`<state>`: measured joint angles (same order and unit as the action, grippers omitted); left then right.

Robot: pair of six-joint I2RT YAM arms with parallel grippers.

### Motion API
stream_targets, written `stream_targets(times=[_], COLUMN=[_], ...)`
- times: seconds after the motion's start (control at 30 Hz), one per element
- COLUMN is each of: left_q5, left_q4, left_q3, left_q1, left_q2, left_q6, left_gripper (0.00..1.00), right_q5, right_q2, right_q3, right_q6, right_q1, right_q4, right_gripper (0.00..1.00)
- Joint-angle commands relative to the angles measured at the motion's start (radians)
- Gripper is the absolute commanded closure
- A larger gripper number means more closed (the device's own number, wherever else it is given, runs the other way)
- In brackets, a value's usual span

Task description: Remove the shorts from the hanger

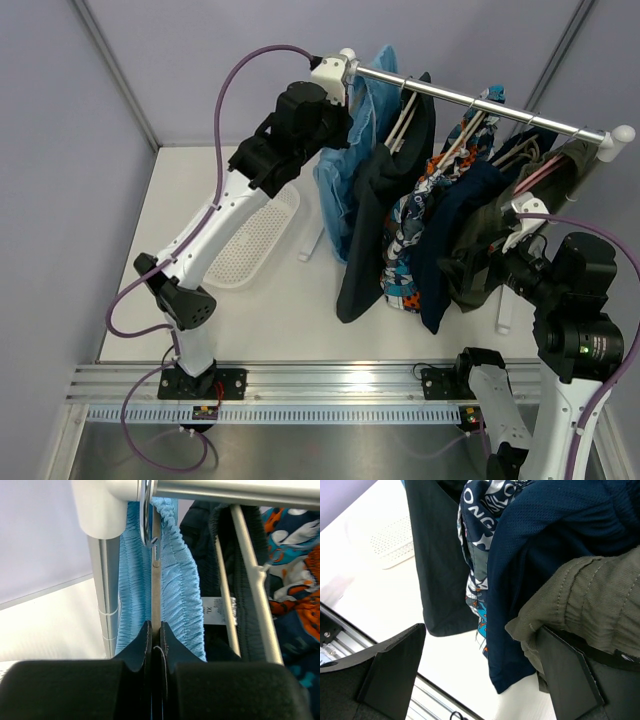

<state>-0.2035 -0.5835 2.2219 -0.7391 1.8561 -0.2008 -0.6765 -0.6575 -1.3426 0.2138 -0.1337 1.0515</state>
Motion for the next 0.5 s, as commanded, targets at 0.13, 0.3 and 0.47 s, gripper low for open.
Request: stream_targets(times=[0.13, 0.3, 0.47], left_q5=[0.044, 0.065, 0.065], left_q4=[0.162, 0.162, 0.174], left_q3=[-0.014, -0.111, -0.247], left_q1=[-0.005, -0.005, -0.005], left_q2=[-0.135, -0.184, -0.264], left_q6=[-0.019, -0.014, -0.008], left_gripper=[1.0, 1.0, 1.0], right_q5=[-0.066, -0.109, -0.166], right_q2=[-0.024, -0.028, -0.066], right_q3=[-0.033, -0.029, -0.036], right_q6=[-0.011, -0.002, 0.004], right_q1=[0.0, 0.0, 0.0], right_q4=[-0.041, -0.05, -0.05], right_gripper=[0.0, 0.0, 0.01])
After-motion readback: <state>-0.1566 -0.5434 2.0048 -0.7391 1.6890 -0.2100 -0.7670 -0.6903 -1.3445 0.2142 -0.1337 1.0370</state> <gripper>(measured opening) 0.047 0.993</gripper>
